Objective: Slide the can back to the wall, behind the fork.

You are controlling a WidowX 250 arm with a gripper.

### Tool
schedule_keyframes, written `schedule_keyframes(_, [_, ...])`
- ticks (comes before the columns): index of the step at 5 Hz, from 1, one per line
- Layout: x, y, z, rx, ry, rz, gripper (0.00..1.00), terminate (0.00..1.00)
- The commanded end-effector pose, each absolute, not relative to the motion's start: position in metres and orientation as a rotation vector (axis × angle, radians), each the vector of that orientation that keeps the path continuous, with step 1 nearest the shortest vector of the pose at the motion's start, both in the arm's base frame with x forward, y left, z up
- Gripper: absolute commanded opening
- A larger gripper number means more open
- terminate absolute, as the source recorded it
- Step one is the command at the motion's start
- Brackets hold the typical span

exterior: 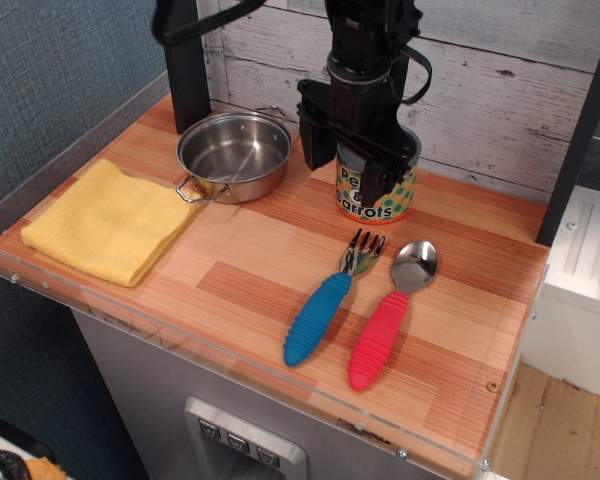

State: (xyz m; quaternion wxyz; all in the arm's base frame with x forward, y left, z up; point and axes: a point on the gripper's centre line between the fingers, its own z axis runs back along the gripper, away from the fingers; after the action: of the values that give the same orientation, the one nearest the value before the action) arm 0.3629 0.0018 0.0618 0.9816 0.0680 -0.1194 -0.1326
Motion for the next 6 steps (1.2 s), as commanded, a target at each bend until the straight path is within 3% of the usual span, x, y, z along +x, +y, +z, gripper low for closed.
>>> schedule_keyframes(1, [0.351,0.033,0.106,0.161,-0.291,-0.167,1.0,0.0])
schedule_keyframes(3, [0.3,0.07,0.124,0.09,-0.257,0.044,1.0,0.0])
schedule_keyframes(5, [0.265,0.106,0.143,0.131,-0.269,0.149,1.0,0.0])
schedule_keyframes(6, [0.26,0.126,0.142,0.157,-0.271,0.266,1.0,0.0])
